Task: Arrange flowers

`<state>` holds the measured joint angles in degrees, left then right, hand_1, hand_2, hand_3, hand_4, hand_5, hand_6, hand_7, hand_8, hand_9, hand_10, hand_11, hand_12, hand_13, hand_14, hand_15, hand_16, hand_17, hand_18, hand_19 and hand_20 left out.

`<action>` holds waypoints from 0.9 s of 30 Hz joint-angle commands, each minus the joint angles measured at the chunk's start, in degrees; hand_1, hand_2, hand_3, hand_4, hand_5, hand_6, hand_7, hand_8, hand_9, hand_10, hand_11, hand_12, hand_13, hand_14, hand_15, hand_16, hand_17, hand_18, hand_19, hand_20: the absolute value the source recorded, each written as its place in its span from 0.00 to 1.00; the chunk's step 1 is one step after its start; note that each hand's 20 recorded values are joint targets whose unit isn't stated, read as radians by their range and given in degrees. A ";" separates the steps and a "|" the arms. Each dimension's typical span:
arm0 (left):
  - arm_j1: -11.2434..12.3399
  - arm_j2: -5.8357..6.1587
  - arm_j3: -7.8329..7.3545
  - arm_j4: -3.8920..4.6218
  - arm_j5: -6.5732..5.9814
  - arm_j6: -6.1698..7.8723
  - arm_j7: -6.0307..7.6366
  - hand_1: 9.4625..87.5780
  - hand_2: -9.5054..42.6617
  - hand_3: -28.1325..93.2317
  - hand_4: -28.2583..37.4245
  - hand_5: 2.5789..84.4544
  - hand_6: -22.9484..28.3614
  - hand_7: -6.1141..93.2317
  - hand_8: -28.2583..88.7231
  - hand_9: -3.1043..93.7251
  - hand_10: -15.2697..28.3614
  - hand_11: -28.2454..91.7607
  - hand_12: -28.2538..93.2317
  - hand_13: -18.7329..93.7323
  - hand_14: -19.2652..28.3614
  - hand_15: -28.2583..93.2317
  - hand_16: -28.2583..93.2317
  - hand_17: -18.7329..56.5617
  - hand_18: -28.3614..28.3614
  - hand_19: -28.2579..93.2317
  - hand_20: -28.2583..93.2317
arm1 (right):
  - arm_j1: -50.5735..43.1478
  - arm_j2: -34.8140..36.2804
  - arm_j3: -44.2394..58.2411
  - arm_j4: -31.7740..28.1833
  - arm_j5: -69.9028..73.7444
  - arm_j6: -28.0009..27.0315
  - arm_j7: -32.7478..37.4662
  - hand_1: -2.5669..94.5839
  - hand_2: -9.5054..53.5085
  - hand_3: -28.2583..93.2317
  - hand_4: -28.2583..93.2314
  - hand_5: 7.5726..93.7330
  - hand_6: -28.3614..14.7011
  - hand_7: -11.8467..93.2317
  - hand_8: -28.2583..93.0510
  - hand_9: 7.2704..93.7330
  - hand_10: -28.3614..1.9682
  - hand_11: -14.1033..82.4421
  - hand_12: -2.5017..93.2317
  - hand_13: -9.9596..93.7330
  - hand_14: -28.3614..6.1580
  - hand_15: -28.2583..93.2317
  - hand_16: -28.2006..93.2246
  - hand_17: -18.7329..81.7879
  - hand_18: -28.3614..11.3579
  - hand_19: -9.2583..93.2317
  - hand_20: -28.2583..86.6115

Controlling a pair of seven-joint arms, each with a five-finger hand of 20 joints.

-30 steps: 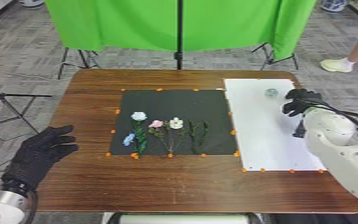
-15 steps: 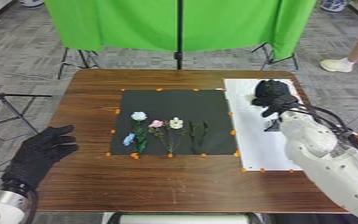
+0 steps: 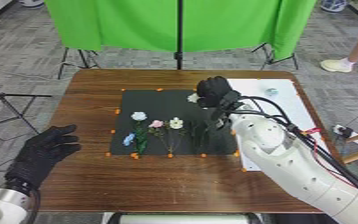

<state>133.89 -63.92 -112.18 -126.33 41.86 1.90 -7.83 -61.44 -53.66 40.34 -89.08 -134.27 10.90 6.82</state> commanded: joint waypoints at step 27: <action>0.82 -0.34 0.00 0.43 0.07 -0.43 -0.21 0.25 0.34 0.83 0.00 0.51 0.59 0.38 0.12 0.46 0.75 0.62 0.39 0.48 0.84 0.81 0.18 0.21 0.93 0.78 0.22 | -0.03 2.55 -1.52 2.74 -4.85 -4.48 -1.59 0.49 0.01 0.89 0.00 0.65 0.72 0.52 0.12 0.88 0.83 0.29 0.46 0.83 0.82 0.63 0.51 0.48 0.37 0.78 0.55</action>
<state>133.91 -63.92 -112.20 -126.29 41.87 1.77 -7.88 -60.40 -52.95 36.75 -84.16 -139.09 9.20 6.56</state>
